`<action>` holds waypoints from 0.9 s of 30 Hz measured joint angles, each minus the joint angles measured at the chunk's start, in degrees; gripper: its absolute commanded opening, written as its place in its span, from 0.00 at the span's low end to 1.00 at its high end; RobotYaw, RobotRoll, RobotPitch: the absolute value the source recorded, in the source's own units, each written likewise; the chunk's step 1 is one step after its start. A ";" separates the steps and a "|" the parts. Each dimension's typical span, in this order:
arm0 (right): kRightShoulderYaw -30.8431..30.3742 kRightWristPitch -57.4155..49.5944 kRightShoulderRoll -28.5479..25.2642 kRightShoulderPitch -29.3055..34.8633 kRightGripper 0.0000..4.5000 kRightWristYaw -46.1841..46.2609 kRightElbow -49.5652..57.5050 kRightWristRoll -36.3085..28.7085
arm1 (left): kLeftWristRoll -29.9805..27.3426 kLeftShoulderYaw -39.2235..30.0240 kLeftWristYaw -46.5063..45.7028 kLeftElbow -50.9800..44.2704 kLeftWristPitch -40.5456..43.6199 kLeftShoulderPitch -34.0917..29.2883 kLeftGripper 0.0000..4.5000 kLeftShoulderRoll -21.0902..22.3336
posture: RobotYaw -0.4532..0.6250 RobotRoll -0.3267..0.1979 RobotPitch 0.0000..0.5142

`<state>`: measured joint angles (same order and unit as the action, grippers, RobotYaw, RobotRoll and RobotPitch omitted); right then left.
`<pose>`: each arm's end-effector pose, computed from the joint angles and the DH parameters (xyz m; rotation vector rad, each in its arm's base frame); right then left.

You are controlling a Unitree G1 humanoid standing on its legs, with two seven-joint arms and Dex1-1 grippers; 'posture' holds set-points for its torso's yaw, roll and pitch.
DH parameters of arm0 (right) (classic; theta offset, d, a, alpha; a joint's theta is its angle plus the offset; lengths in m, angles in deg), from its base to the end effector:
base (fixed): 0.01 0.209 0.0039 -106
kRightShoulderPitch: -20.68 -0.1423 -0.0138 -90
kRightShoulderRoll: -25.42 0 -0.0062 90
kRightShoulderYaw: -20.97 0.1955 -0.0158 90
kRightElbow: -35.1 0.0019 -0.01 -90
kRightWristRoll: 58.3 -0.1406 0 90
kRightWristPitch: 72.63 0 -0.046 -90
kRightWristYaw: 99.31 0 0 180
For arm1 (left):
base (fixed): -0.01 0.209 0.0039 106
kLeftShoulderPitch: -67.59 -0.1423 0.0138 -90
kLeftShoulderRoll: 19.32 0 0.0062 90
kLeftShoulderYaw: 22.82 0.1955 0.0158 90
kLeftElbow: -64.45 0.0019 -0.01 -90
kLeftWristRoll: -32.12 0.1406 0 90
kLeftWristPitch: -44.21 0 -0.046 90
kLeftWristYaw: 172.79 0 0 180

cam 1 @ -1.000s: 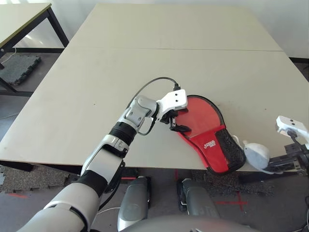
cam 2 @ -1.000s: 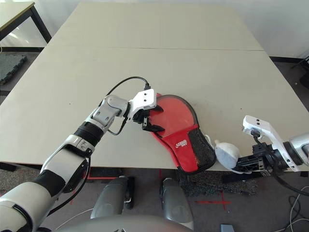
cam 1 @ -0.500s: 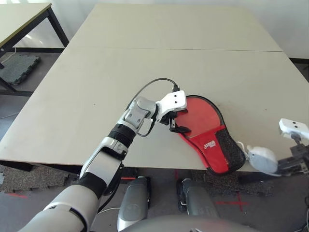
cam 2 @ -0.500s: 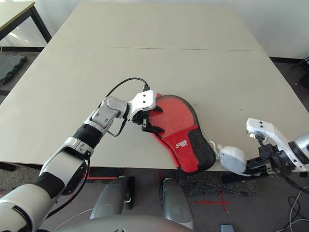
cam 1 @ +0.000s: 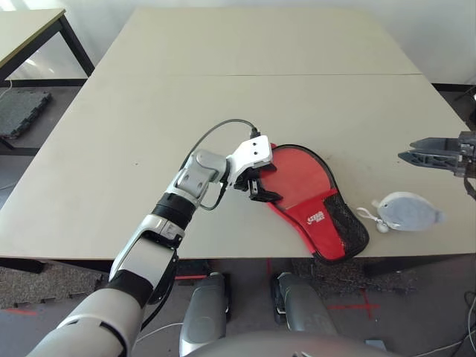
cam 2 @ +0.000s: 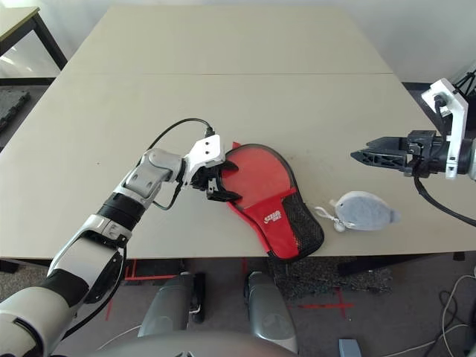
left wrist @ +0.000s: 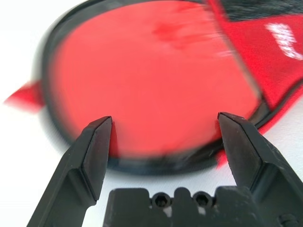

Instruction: Store the ping-pong paddle in its case and zip it.

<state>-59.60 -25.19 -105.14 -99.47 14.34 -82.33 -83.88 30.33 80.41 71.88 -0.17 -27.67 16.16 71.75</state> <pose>0.2548 -0.3799 0.1855 0.0782 0.4991 0.6131 0.3288 0.1497 0.1079 0.3090 0.3407 -1.2674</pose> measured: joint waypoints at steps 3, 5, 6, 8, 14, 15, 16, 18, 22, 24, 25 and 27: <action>4.57 9.29 5.82 -2.20 0.99 13.93 -6.10 2.65 | -3.05 -6.82 -5.52 -3.07 3.93 -2.46 1.00 1.44 | 0.47 0.62 0.26; 7.84 15.53 8.32 -3.52 0.99 22.62 -10.15 4.12 | -4.32 -11.81 -11.89 -4.43 2.64 -3.86 1.00 0.85 | 0.48 0.62 0.26; 8.68 17.56 9.17 -3.64 0.99 25.07 -11.27 4.52 | -4.42 -13.51 -15.09 -4.46 0.98 -4.08 1.00 0.65 | 0.48 0.62 0.26; 10.43 22.69 12.03 -3.75 0.99 30.35 -12.99 5.25 | -3.96 -17.06 -23.45 -4.60 -4.67 -5.62 1.00 -0.11 | 0.48 0.62 0.26; 12.42 38.48 19.56 -5.04 0.99 46.44 -21.53 8.59 | -3.61 -25.81 -44.87 0.23 -14.76 -8.09 1.00 -3.11 | 0.49 0.62 0.25; 12.44 40.12 19.86 -5.51 0.99 48.14 -22.85 8.96 | -3.72 -27.05 -47.63 1.33 -15.78 -8.09 1.00 -3.13 | 0.49 0.62 0.24; 12.56 41.87 19.97 -6.13 0.99 50.01 -24.34 9.38 | -3.93 -28.38 -50.03 2.61 -16.85 -7.99 1.00 -3.14 | 0.49 0.62 0.25; 12.69 44.73 20.34 -7.15 0.99 52.69 -25.97 10.24 | -4.00 -29.86 -53.13 4.92 -18.59 -7.66 1.00 -3.11 | 0.50 0.62 0.24; 12.51 47.48 21.79 -8.16 0.99 54.18 -28.29 11.12 | -3.97 -29.99 -56.51 9.07 -21.47 -5.77 1.00 -3.42 | 0.48 0.62 0.24; 12.49 47.84 22.37 -8.23 0.99 54.20 -28.90 11.14 | -3.70 -29.89 -58.08 10.00 -23.28 -5.09 1.00 -3.37 | 0.48 0.62 0.24; 12.52 47.92 22.53 -8.24 0.99 54.26 -28.99 11.12 | -3.52 -29.88 -59.19 10.46 -24.28 -4.94 1.00 -3.30 | 0.48 0.62 0.24; 12.73 48.07 22.57 -8.24 0.99 54.45 -29.12 11.04 | -3.25 -29.89 -60.91 11.20 -25.15 -4.90 1.00 -3.23 | 0.48 0.62 0.25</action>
